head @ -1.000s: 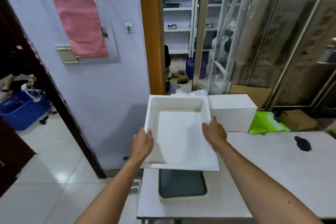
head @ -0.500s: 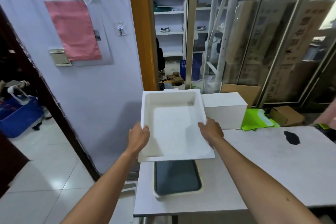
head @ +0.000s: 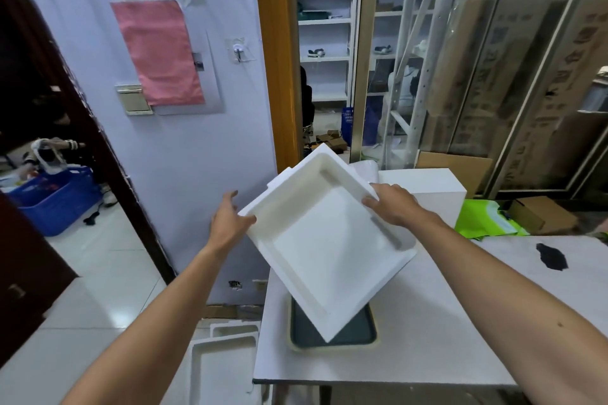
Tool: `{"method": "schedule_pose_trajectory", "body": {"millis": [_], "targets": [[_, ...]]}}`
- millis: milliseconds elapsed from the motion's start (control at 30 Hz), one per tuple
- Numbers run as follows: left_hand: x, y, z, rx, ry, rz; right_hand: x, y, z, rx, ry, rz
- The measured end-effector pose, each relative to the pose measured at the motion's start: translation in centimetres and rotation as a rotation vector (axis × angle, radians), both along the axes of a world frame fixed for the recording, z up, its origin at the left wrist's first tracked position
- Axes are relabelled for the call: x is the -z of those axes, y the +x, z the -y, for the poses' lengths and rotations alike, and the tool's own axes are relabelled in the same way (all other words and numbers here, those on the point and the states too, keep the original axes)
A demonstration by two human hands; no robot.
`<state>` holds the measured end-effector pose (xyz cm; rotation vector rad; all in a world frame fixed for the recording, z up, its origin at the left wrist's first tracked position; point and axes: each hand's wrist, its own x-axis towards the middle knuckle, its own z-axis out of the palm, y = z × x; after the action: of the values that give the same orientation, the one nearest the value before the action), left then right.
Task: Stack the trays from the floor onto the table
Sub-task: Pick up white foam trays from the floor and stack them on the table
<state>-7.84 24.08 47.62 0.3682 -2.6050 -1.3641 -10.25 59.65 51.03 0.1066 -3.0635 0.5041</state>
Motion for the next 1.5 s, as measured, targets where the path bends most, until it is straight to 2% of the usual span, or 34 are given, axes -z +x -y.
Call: {"method": "schedule_pose_trajectory", "body": {"millis": [67,300,400,567,633,700,767,867,933,1100,1233,1400,1433,1500], "targets": [[0.4,0.1,0.1,0.114,-0.106,0.018,-0.2,-0.3,0.2,-0.007,0.006,0.011],[1.8,-0.4,-0.4,0.216,-0.056,0.037,0.5,0.0,1.0,-0.023,0.01,0.009],[2.3,-0.1,-0.8,0.172,-0.059,0.001,1.0,0.3,1.1,0.025,-0.05,-0.003],[4.4,1.1,-1.3,-0.004,-0.083,-0.054,2.6,0.3,0.1,0.107,-0.013,-0.036],[5.2,1.5,-1.1,-0.099,-0.034,-0.045,3.5,0.3,-0.4,0.221,-0.182,-0.061],[5.7,1.9,-1.2,-0.163,0.05,-0.039,4.2,0.5,-0.5,0.387,-0.46,-0.087],[6.2,2.3,-1.9,-0.216,0.154,-0.033,4.9,0.9,-0.2,0.479,-0.644,-0.013],[7.1,2.7,-3.0,-0.28,0.228,0.01,6.9,2.0,1.3,0.403,-0.813,0.205],[7.4,2.9,-3.9,-0.297,0.267,0.056,8.4,2.9,2.4,0.368,-0.847,0.219],[7.7,3.4,-4.5,-0.238,0.271,0.081,9.8,4.0,2.8,0.486,-0.787,0.178],[7.5,3.0,-3.9,-0.066,0.344,0.199,9.3,3.8,1.7,0.489,-0.735,0.17],[6.3,2.4,-2.8,-0.032,0.37,0.178,7.3,2.3,-0.3,0.396,-0.496,0.126],[6.0,2.1,-2.5,-0.038,0.329,0.139,6.6,1.9,-0.6,0.368,-0.427,0.117],[5.4,1.7,-2.0,-0.069,0.117,0.049,5.2,1.2,-1.1,0.299,-0.292,0.102]]}}
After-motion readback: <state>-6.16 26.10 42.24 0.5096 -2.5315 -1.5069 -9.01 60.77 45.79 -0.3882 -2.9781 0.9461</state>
